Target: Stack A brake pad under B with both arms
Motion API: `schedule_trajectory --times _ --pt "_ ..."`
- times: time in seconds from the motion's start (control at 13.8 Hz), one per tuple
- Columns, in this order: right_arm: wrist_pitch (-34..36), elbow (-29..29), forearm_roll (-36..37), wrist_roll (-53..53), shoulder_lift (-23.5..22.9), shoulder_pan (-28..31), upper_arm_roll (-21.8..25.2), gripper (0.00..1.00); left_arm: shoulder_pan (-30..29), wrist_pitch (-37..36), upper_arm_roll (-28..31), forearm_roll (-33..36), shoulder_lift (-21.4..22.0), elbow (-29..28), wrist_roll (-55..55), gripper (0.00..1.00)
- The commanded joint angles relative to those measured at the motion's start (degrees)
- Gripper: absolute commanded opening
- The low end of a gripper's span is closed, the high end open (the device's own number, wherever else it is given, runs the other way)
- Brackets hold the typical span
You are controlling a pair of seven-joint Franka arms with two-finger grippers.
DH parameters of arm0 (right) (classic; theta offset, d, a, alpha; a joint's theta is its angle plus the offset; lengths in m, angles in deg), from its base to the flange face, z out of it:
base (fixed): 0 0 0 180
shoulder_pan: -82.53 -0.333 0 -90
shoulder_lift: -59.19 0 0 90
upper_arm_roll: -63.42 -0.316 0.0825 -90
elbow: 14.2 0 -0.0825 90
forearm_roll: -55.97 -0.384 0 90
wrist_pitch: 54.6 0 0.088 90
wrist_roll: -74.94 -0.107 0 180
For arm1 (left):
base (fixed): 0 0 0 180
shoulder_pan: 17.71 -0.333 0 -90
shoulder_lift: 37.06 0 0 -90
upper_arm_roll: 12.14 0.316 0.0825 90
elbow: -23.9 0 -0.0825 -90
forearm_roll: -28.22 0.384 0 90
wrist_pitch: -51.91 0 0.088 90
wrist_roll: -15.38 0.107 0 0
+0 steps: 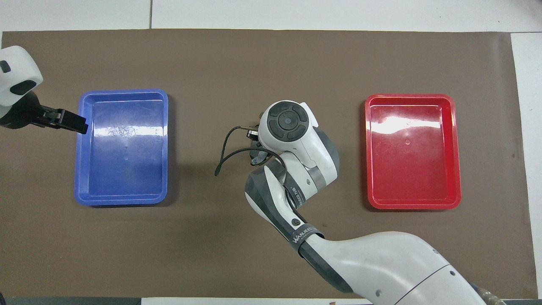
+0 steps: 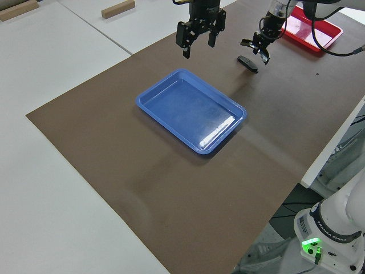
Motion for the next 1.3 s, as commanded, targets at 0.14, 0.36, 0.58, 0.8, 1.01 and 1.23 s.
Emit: schedule_trajectory --times 0.14,0.36,0.58,0.8,1.01,1.23 --pt "-0.75 1.70 -0.70 -0.80 -1.48 0.27 0.04 0.00 -0.90 -5.29 -0.44 0.27 4.50 -0.15 0.55 1.00" --pt "-2.25 1.18 -0.53 -0.80 -1.91 -0.35 0.04 0.00 -2.83 -7.07 -0.53 0.27 5.38 -0.41 0.46 1.00" --pt "-2.34 1.18 -0.09 1.12 -2.62 -1.32 0.04 0.00 -2.92 -7.24 -0.53 0.27 5.38 -0.33 0.55 1.00" --pt "-2.60 0.83 -0.09 1.92 -2.62 -1.67 0.04 0.00 -3.01 -7.07 -0.71 0.36 5.47 -0.59 0.55 1.00" --pt "-2.69 0.30 0.00 2.98 -2.62 -1.58 0.13 0.00 -2.39 -6.63 -0.71 0.36 5.65 -0.68 0.28 1.00" --pt "-3.93 0.65 0.53 3.07 -3.76 -1.58 0.13 0.00 -2.48 -6.36 -0.71 0.27 5.56 -0.68 0.20 1.00"
